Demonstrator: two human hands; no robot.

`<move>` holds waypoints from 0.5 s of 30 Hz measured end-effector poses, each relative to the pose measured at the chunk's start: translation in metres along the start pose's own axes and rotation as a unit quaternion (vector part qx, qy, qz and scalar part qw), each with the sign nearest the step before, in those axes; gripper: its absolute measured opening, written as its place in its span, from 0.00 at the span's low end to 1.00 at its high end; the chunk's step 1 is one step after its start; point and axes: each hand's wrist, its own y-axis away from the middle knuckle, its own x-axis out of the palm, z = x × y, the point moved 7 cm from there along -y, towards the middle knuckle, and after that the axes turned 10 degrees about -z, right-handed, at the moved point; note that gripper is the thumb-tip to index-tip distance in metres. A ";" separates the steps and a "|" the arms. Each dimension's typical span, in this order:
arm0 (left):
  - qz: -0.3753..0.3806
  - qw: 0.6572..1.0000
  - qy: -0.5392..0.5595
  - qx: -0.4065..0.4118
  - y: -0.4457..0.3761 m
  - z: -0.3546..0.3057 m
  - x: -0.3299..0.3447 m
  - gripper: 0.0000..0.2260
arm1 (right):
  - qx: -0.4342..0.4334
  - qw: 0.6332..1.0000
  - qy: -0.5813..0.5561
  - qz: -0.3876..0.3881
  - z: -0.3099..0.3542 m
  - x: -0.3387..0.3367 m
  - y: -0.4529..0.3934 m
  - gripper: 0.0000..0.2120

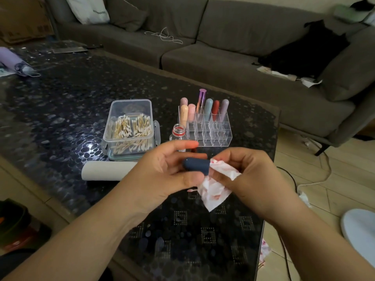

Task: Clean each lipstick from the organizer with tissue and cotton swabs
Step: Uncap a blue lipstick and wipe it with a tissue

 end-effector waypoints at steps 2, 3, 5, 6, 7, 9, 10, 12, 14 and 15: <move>-0.021 0.998 -0.056 -0.034 -0.001 0.008 -0.004 0.21 | -0.030 0.998 0.050 -0.018 0.004 -0.005 -0.001 0.09; -0.030 0.995 -0.092 -0.035 -0.001 0.010 -0.005 0.22 | -0.048 0.996 0.077 -0.025 0.005 -0.006 -0.001 0.09; -0.047 0.990 -0.134 -0.017 -0.002 0.009 -0.006 0.20 | -0.086 0.988 0.125 -0.032 0.008 -0.006 0.000 0.09; -0.052 0.988 -0.142 -0.008 -0.003 0.008 -0.005 0.18 | -0.101 0.984 0.142 -0.033 0.009 -0.006 0.001 0.10; -0.055 0.989 -0.141 0.000 -0.004 0.008 -0.005 0.15 | -0.107 0.982 0.151 -0.032 0.009 -0.007 0.001 0.09; -0.060 0.991 -0.123 0.004 -0.005 0.008 -0.006 0.08 | -0.103 0.984 0.146 -0.017 0.009 -0.008 0.002 0.06; -0.063 0.991 -0.119 0.007 -0.006 0.008 -0.007 0.05 | -0.102 0.985 0.141 -0.008 0.010 -0.009 0.002 0.06; -0.063 0.991 -0.115 0.022 -0.006 0.006 -0.008 0.03 | -0.101 0.985 0.139 0.012 0.011 -0.010 0.002 0.03; -0.056 0.992 -0.104 0.038 -0.006 0.003 -0.008 0.05 | -0.093 0.985 0.141 0.021 0.010 -0.010 0.002 0.03; -0.053 0.993 -0.099 0.047 -0.006 0.001 -0.008 0.07 | -0.085 0.987 0.134 0.019 0.008 -0.009 0.002 0.03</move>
